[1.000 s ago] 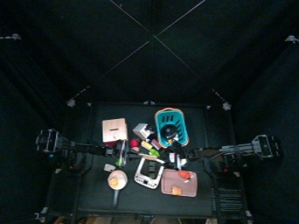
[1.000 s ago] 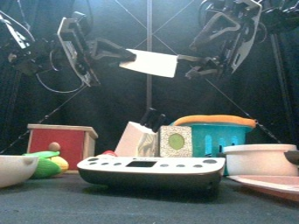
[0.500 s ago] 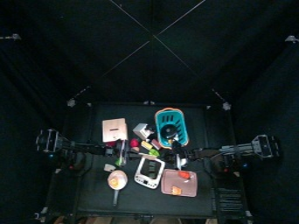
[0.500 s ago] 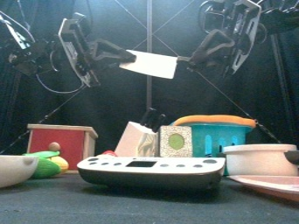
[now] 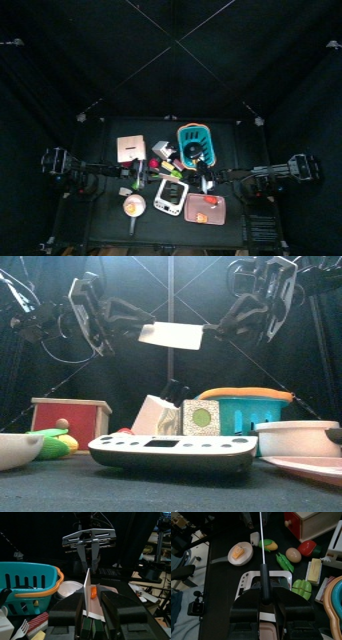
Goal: Regrasp cleaver handle
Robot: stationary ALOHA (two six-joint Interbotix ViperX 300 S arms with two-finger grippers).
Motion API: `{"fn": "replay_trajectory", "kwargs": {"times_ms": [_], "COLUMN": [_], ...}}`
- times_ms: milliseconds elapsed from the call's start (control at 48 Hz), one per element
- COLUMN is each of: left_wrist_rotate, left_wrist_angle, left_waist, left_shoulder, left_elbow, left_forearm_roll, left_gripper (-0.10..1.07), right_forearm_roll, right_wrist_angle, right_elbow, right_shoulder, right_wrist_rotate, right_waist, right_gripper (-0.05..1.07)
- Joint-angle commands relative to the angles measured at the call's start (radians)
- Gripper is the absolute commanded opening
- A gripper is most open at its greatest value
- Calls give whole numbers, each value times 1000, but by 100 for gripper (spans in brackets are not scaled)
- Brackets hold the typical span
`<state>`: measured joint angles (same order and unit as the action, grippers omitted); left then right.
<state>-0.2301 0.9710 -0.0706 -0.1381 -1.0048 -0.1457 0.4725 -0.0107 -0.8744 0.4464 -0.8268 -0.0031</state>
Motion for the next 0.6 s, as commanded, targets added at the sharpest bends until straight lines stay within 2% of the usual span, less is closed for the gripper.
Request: {"fn": "replay_trajectory", "kwargs": {"times_ms": [0,104,333,438,583], "left_wrist_rotate": [0,0,3,2,3], "left_wrist_angle": [9,11,11,11,9], "left_waist": [0,-2,-9,-32,-110], "left_shoulder": [-6,-6,-9,-26,-54], "left_elbow": [9,8,0,-17,-35], "left_forearm_roll": [20,41,103,138,268], "left_gripper": [76,81,82,82,82], "right_forearm_roll": [-3,-3,-26,-94,-126], "right_wrist_angle": [-3,0,35,112,245], "right_elbow": [8,5,9,26,78], "right_shoulder": [17,17,17,17,18], "right_wrist_rotate": [3,3,0,2,9], "right_waist": [-5,-6,-6,-17,-28], "right_gripper": [46,46,46,46,46]}}
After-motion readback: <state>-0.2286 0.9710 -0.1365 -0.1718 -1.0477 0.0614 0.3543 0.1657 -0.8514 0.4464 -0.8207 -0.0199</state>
